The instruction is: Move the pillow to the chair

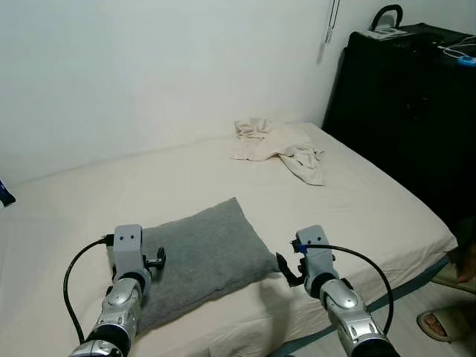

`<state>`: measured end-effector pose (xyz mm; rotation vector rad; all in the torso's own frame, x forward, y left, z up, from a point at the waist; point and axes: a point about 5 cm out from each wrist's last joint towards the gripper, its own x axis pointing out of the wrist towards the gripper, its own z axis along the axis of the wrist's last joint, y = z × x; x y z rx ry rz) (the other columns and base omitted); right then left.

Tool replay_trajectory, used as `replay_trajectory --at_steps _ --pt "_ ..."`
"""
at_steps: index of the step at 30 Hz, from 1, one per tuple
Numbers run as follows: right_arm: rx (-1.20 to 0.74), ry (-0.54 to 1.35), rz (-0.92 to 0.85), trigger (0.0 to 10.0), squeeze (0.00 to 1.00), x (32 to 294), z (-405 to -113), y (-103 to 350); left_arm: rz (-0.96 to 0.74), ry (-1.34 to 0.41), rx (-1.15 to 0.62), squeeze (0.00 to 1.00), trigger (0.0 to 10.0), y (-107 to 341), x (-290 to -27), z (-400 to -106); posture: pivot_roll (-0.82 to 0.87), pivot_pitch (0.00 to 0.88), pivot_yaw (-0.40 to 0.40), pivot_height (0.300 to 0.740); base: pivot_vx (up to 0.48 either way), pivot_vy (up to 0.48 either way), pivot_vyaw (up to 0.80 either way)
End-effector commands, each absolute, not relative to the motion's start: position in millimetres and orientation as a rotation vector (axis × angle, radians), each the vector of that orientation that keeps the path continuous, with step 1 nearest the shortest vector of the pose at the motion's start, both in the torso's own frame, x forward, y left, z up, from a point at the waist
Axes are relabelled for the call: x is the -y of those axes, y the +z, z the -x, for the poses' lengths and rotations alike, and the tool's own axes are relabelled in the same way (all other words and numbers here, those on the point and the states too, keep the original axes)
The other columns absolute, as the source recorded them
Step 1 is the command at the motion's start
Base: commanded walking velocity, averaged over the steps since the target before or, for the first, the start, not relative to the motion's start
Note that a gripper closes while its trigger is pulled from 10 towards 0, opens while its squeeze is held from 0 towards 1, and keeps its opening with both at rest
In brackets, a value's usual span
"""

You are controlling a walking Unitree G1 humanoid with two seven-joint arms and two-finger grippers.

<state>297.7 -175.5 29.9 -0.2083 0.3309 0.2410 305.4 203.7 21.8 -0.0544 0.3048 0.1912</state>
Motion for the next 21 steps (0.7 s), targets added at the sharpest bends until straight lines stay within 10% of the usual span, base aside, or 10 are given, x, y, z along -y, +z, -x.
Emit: replay_trajectory --at_steps 1,21 --pt "-0.345 0.241 0.191 10.0 0.00 173.6 -295.2 27.3 0.028 0.215 -0.293 0.00 10.0 25.0 -212.9 -305.8 -0.14 0.080 0.027 0.625 0.000 0.000 0.00" --pt "-0.340 0.253 0.143 10.0 0.00 174.0 -281.9 27.7 0.095 0.397 -0.336 0.00 10.0 28.4 -243.4 -304.3 -0.16 0.122 0.060 0.540 0.000 0.000 0.00"
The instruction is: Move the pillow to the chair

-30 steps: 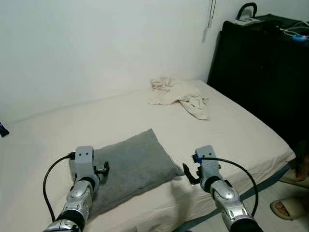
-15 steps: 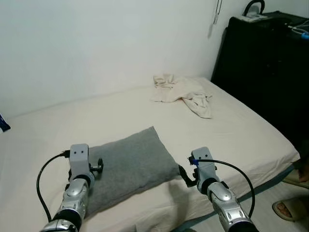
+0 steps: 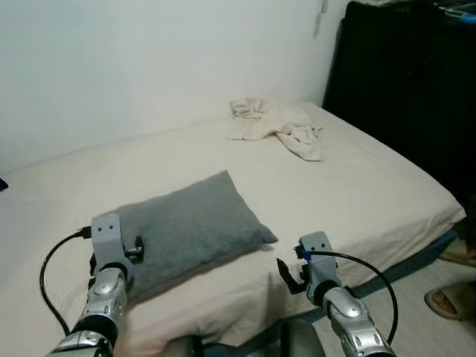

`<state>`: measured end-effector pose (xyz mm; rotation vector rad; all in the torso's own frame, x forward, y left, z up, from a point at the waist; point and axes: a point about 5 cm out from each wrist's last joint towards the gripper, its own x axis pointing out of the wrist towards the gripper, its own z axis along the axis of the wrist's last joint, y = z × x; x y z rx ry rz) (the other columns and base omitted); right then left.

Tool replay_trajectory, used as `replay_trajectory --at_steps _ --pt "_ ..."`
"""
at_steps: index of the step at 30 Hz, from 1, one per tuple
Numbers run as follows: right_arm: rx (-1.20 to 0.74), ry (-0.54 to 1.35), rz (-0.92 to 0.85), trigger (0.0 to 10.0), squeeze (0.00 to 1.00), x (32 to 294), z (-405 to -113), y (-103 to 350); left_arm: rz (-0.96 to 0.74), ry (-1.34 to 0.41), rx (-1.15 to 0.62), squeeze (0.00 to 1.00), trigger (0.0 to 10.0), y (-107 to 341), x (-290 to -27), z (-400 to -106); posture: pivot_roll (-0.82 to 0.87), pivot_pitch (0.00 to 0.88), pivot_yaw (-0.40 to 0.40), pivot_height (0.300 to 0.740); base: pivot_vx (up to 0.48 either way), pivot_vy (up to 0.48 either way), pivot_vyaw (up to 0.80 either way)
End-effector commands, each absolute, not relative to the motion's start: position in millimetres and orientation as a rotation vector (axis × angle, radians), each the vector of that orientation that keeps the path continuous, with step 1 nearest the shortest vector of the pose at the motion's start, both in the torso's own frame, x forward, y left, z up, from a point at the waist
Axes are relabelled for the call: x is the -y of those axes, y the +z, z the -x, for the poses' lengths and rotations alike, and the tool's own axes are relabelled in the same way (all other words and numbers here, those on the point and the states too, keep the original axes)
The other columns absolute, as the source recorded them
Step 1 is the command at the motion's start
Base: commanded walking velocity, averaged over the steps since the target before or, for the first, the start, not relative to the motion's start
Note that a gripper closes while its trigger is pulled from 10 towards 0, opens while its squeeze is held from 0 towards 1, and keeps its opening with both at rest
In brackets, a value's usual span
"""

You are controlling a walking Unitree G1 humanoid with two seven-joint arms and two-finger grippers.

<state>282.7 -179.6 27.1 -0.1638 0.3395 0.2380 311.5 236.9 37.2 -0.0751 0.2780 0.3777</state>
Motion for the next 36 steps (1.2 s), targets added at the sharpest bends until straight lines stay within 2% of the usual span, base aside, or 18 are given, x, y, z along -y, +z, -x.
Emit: replay_trajectory --at_steps 1,7,13,28,36 --pt "-0.340 0.253 0.143 10.0 0.00 174.0 -281.9 27.7 0.095 0.397 -0.336 0.00 10.0 28.4 -243.4 -304.3 -0.16 0.122 0.060 0.540 0.000 0.000 0.00" --pt "-0.327 0.257 0.126 10.0 0.00 174.9 -276.5 28.6 0.227 0.450 -0.367 0.00 10.0 29.8 -252.1 -305.9 -0.16 0.129 0.068 0.535 0.000 0.000 0.00" --pt "-0.328 0.261 0.122 10.0 0.00 175.0 -274.6 29.1 0.254 0.463 -0.351 0.00 10.0 38.3 -252.2 -313.5 -0.16 0.125 0.073 0.535 0.000 0.000 0.00" --pt "-0.317 0.271 0.120 10.0 0.00 172.2 -275.1 33.4 0.165 0.344 -0.317 0.00 10.0 47.8 -223.1 -327.1 -0.17 0.130 0.078 0.535 0.000 0.000 0.00" --pt "-0.319 0.271 0.112 10.0 0.00 171.2 -273.7 33.0 0.110 0.311 -0.276 0.00 10.0 57.7 -221.3 -332.7 -0.16 0.139 0.084 0.535 0.000 0.000 0.00"
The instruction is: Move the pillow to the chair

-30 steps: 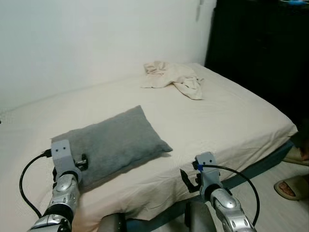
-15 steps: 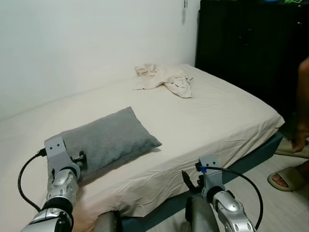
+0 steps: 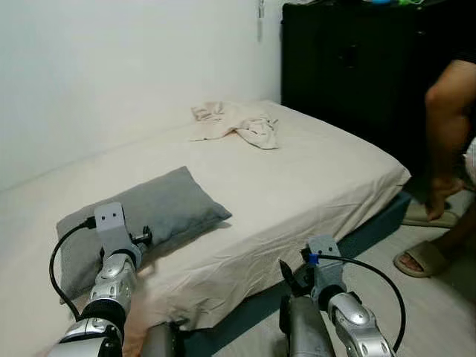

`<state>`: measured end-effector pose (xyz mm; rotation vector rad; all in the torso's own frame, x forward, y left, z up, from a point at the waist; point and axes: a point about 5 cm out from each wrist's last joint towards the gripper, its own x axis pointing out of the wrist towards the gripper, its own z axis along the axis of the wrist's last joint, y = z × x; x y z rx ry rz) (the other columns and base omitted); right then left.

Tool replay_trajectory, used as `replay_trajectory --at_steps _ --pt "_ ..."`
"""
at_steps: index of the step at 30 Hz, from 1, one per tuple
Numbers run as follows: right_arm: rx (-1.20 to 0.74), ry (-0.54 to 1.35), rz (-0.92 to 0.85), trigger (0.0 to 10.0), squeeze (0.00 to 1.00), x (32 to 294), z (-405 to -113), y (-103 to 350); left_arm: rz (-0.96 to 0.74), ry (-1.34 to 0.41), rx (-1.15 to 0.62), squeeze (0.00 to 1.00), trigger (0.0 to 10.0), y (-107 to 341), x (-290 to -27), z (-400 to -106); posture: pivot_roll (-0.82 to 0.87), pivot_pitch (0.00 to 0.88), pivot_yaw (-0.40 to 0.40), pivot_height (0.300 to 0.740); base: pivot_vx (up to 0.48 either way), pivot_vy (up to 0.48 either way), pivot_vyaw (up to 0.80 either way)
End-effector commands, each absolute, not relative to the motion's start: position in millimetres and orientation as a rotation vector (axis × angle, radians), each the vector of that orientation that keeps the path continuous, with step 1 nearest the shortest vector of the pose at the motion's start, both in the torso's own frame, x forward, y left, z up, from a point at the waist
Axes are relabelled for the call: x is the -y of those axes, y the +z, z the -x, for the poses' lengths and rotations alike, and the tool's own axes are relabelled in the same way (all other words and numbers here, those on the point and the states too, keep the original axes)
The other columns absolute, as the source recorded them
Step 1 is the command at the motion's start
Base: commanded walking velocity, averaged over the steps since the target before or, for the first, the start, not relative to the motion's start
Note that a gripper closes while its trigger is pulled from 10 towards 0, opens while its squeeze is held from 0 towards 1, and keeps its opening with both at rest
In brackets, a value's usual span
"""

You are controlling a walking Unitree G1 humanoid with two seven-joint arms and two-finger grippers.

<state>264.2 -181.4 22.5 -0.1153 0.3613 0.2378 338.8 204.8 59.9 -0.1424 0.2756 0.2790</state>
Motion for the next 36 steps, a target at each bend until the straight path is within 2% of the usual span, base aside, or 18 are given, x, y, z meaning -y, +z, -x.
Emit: replay_trajectory --at_steps 1,5,12,36 --pt "-0.319 0.272 0.110 10.0 0.00 170.8 -273.5 33.1 0.085 0.277 -0.256 0.00 10.0 61.4 -218.5 -334.8 -0.15 0.140 0.087 0.535 0.000 0.000 0.00" --pt "-0.320 0.280 0.101 10.0 0.00 168.3 -272.0 31.5 -0.025 0.205 -0.208 0.00 10.0 69.1 -212.9 -336.9 -0.15 0.127 0.099 0.535 0.240 0.000 0.00" --pt "-0.299 0.268 0.077 10.0 0.00 162.9 -280.6 36.1 -0.087 0.116 -0.167 0.00 10.0 82.0 -203.6 -345.3 -0.12 0.125 0.125 0.535 0.480 0.000 0.00" --pt "-0.308 0.255 0.069 10.0 0.00 162.3 -281.2 33.7 -0.037 0.101 -0.224 0.00 10.0 69.9 -185.6 -339.9 -0.12 0.125 0.125 0.535 0.000 0.000 0.00"
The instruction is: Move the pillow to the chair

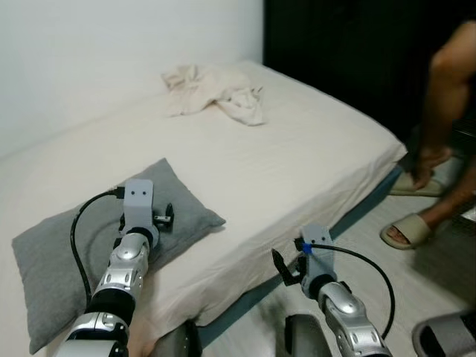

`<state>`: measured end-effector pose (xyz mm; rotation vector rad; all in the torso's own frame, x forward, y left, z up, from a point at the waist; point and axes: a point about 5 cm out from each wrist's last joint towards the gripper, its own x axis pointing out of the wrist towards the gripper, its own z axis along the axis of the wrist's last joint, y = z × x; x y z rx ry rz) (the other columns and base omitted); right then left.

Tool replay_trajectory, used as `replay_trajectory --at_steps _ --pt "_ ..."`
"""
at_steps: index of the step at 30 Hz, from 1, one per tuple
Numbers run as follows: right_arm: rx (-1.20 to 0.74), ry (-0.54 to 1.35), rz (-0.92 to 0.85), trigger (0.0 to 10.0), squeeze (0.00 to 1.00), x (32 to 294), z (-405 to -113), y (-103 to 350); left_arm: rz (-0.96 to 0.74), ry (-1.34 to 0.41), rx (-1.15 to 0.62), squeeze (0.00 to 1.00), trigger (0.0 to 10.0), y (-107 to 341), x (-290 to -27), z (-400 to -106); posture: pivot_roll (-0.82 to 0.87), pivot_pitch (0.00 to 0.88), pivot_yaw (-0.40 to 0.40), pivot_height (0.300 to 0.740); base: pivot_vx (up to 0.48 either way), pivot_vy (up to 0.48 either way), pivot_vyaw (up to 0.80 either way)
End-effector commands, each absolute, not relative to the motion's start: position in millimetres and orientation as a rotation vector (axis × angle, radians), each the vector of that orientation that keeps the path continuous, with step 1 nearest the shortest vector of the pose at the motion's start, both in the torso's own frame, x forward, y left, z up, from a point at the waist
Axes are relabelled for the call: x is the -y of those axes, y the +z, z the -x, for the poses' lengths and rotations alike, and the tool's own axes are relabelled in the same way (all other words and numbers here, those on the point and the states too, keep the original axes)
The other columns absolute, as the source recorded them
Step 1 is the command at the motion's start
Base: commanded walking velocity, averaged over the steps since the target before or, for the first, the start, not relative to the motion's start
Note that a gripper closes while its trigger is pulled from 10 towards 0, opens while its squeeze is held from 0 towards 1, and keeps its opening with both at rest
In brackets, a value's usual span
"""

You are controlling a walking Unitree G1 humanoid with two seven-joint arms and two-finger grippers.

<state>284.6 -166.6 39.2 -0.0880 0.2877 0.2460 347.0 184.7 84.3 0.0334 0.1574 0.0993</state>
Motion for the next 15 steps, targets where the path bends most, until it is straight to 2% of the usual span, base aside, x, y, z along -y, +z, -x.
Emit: replay_trajectory --at_steps 1,8,15 --pt "-0.308 0.254 0.069 10.0 0.00 162.3 -281.3 33.7 -0.037 0.101 -0.227 0.00 10.0 69.4 -185.5 -339.6 -0.12 0.125 0.125 0.535 0.000 0.000 0.00" --pt "-0.311 0.250 0.073 10.0 0.00 162.8 -281.3 32.8 -0.043 0.097 -0.234 0.00 10.0 67.8 -183.1 -338.9 -0.12 0.121 0.126 0.535 0.000 0.000 0.00" --pt "-0.299 0.242 0.069 10.0 0.00 167.1 -282.2 36.2 0.012 0.179 -0.136 0.00 10.0 89.6 -191.8 -347.2 -0.13 0.129 0.130 0.535 0.000 0.000 0.00"
